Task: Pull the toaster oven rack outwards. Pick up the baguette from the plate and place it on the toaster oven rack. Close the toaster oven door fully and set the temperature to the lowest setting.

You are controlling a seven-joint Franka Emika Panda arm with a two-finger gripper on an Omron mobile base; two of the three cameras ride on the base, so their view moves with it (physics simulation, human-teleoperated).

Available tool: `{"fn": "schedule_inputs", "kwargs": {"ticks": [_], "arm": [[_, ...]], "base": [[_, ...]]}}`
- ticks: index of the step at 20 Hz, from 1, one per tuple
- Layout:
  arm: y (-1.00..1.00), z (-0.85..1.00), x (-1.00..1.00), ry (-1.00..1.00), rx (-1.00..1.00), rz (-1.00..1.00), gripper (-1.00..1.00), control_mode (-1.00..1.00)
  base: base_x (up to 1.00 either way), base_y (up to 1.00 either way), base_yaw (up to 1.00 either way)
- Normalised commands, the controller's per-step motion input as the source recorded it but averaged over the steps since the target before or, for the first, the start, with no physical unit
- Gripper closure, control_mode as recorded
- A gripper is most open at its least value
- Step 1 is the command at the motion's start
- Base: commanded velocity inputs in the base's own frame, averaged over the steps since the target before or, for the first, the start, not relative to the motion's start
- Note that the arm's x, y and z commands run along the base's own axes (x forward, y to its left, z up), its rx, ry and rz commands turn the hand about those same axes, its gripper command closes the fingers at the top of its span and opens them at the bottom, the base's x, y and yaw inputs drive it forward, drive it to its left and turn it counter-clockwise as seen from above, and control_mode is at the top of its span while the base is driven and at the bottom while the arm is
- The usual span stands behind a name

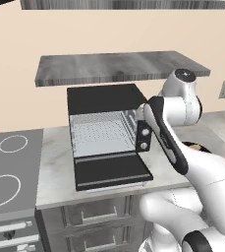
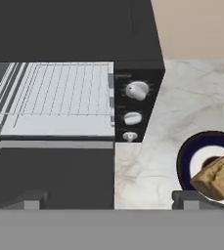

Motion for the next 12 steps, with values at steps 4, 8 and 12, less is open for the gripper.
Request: {"fn": "schedule_inputs", "kwargs": {"ticks": [4,8,12], "arm": [[0.34,-0.29,-0.01,-0.14,0.00,-0.03,-1.00,-1.00],[0.44,-0.30,0.00,-0.06,0.00,-0.08,-1.00,-1.00],[0.39,-0.26,0.00,-0.04,0.00,-0.12,-1.00,-1.00]], "base": [[0.00,0.00,0.00],[0.00,0.00,0.00],[0.00,0.00,0.00]]}}
